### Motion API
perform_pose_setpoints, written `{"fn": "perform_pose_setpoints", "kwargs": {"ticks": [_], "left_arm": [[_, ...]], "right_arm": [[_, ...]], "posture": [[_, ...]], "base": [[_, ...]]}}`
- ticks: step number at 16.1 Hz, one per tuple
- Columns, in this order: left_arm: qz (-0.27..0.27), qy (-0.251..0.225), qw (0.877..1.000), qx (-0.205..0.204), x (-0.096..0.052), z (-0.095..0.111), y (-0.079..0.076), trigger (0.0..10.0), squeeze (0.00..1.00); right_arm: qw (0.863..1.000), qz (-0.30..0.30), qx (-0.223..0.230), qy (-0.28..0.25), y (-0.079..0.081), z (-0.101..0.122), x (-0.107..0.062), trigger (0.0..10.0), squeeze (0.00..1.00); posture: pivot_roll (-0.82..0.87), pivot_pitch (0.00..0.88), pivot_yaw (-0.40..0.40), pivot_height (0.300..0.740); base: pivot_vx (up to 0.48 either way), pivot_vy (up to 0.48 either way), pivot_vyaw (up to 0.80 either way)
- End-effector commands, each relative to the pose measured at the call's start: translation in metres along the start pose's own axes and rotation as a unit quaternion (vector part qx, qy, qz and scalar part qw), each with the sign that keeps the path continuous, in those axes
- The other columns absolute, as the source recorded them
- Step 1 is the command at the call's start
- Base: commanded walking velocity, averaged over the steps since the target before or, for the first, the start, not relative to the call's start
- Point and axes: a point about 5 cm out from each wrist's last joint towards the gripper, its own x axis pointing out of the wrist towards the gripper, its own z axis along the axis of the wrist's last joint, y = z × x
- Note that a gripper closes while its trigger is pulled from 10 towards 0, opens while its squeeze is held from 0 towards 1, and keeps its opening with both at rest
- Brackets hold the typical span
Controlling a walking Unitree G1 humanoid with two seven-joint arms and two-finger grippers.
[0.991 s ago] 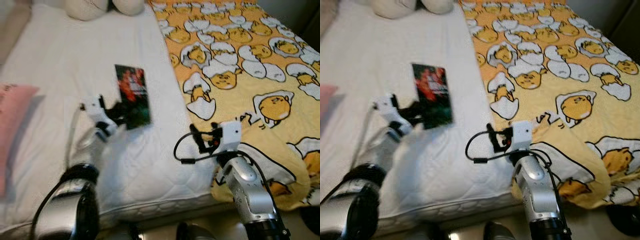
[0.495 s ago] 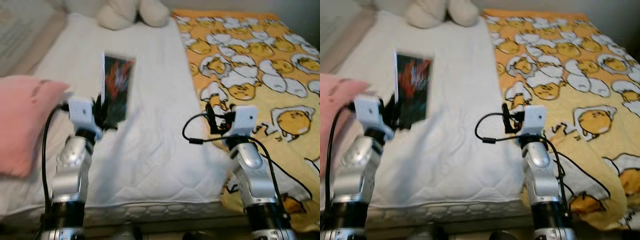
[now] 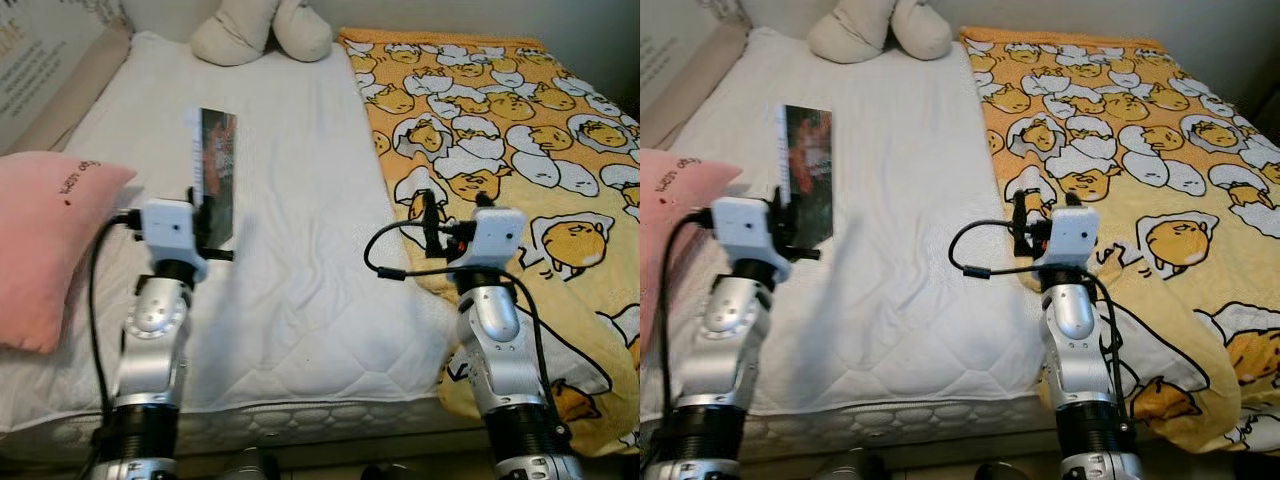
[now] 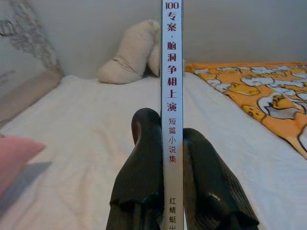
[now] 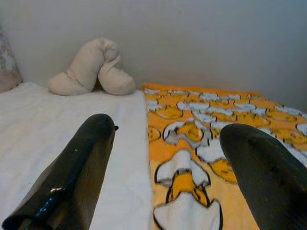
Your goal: Clean up the room
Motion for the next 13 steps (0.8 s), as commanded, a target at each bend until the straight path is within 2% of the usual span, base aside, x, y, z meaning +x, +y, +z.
{"fn": "perform_pose_setpoints", "kwargs": {"ticks": [1,3,8,10,11,13], "left_arm": [[0.001,-0.009,1.000,0.004,0.007,0.007,-0.004,10.0,0.00],[0.005,0.013,1.000,0.017,0.009,0.001,-0.006,10.0,0.00],[-0.020,0.007,0.999,0.025,0.007,0.000,-0.024,10.0,0.00],[-0.026,0.013,0.999,0.024,0.008,-0.002,-0.029,10.0,0.00],[-0.026,0.018,0.999,0.009,0.009,-0.004,-0.031,10.0,0.00],[-0.031,0.020,0.999,0.005,0.011,-0.004,-0.040,10.0,0.00]], "right_arm": [[1.000,0.002,0.000,0.004,0.000,-0.002,0.000,10.0,0.00],[1.000,0.018,0.010,0.009,0.003,-0.003,-0.001,10.0,0.00],[0.998,0.034,0.042,0.019,0.006,-0.005,0.000,10.0,0.00],[0.998,0.036,0.041,0.021,0.003,-0.005,0.002,10.0,0.00],[0.998,0.042,0.043,0.025,0.003,-0.005,0.002,10.0,0.00],[0.998,0.051,0.033,0.028,0.003,-0.005,0.003,10.0,0.00]], "posture": [[-0.01,0.000,-0.006,0.740],[-0.02,0.000,-0.004,0.740],[-0.02,0.000,-0.008,0.740],[-0.02,0.000,-0.009,0.740],[-0.02,0.000,-0.011,0.740],[-0.02,0.000,-0.013,0.740]], "base": [[0.000,0.480,0.00],[0.000,0.480,0.00],[0.000,0.480,0.00],[0.000,0.478,0.74],[0.000,0.480,0.73],[0.000,0.000,0.73]]}}
